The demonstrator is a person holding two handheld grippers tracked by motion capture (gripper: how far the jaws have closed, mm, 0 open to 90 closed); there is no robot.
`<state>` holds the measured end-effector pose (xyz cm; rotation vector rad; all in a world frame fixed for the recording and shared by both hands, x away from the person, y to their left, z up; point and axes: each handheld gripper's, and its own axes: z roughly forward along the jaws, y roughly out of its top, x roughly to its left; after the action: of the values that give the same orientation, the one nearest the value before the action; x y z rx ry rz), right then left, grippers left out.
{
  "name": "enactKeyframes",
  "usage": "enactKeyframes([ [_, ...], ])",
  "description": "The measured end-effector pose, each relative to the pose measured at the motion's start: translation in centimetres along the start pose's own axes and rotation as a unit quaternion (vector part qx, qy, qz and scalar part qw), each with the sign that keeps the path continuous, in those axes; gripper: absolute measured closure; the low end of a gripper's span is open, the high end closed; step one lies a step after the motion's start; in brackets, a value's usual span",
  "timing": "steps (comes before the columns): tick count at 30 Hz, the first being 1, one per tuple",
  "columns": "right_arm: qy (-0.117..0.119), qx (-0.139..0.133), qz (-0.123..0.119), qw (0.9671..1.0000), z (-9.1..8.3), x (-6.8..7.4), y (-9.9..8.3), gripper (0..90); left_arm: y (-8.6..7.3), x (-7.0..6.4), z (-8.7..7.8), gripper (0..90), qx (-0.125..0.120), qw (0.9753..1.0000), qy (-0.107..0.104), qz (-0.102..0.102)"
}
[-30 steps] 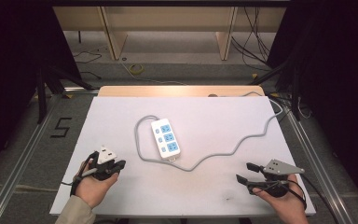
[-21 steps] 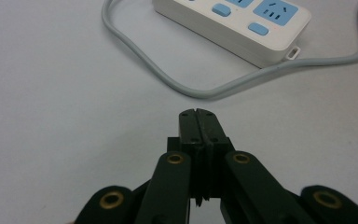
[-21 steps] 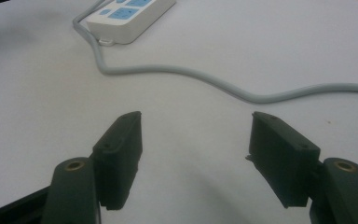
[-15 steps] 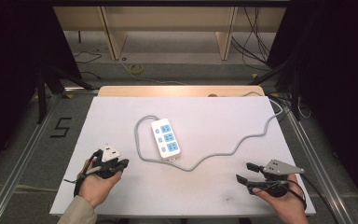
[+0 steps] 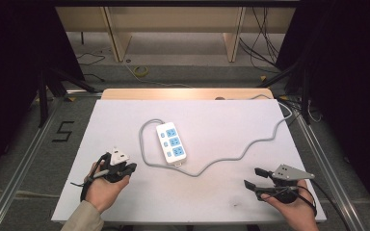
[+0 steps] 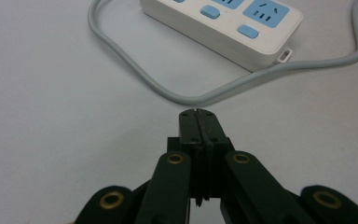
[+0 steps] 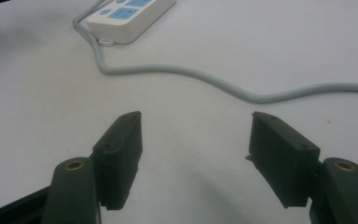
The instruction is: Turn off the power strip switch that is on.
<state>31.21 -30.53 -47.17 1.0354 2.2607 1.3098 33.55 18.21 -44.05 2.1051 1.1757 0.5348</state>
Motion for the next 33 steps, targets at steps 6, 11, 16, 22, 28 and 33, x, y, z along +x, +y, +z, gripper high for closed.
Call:
enactKeyframes([
  [6, 0.000, 0.000, 0.000, 1.0000, 0.0, 0.0, 0.0, 35.6, 0.3, -0.2, 0.2, 89.7, 0.000, 1.0000, 0.001, 0.002],
  [11, 0.000, 0.000, 0.000, 1.0000, 0.0, 0.0, 0.0, 35.6, 0.6, -0.3, 0.2, 89.7, -0.002, 1.0000, 0.000, 0.001],
  [16, 0.000, -0.001, 0.000, 1.0000, 0.0, 0.0, 0.0, 35.6, 0.9, -0.5, 0.4, 89.7, 0.000, 1.0000, -0.002, 0.006],
  [22, 0.000, -0.002, 0.000, 1.0000, 0.0, 0.0, 0.0, 35.6, 1.2, -0.8, 0.6, 89.8, 0.001, 0.9999, -0.004, 0.011],
  [28, -0.001, -0.002, 0.000, 1.0000, 0.0, 0.0, 0.0, 35.6, 1.6, -1.0, 0.8, 89.7, -0.001, 0.9999, -0.005, 0.011],
  [33, 0.000, 0.000, 0.001, 1.0000, 0.0, 0.0, 0.0, 35.6, 1.8, -1.2, 1.0, 89.8, 0.000, 0.9999, -0.006, 0.013],
])
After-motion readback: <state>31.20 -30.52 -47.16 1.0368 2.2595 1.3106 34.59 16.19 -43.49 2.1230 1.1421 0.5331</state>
